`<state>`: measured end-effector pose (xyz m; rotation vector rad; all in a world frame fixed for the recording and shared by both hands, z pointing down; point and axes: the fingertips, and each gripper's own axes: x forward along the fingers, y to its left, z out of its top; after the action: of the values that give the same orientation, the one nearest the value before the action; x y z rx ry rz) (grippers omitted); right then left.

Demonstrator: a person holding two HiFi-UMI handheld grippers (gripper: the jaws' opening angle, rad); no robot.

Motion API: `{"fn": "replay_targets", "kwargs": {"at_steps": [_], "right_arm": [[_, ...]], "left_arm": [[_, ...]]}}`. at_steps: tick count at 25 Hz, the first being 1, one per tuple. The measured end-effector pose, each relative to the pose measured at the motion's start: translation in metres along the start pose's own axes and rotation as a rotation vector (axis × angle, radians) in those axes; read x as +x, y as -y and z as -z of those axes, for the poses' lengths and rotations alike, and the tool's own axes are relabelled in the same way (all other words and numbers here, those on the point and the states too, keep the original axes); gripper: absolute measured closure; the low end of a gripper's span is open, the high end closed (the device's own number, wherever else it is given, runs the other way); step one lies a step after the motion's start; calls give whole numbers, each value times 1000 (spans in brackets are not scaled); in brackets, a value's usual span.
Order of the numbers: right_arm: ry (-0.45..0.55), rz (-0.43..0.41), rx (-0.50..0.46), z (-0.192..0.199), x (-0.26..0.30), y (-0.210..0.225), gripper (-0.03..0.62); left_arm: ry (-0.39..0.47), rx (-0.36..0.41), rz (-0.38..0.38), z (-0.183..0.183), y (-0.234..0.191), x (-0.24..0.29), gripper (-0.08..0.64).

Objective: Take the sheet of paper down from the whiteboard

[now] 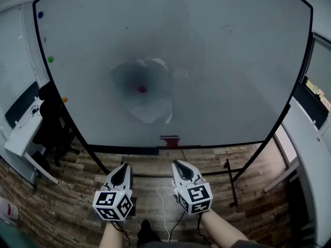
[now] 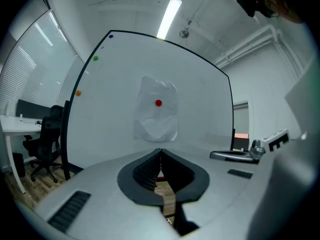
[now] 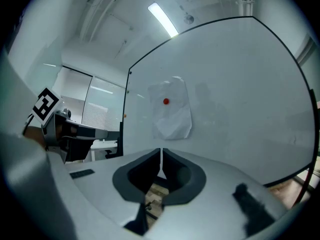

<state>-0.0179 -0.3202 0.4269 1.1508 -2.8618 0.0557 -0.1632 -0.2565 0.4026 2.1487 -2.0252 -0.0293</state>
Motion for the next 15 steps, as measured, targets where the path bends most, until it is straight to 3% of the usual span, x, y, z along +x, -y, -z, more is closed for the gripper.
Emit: {"fn": "replay_targets", "kwargs": {"at_steps": [13, 15], "right_arm": [[62, 106, -96, -73, 138, -13, 566], [60, 118, -129, -83, 155, -15, 535]], "left_arm": [[59, 58, 116, -74, -91, 86, 548], [82, 70, 139, -88, -99, 96, 548]]}}
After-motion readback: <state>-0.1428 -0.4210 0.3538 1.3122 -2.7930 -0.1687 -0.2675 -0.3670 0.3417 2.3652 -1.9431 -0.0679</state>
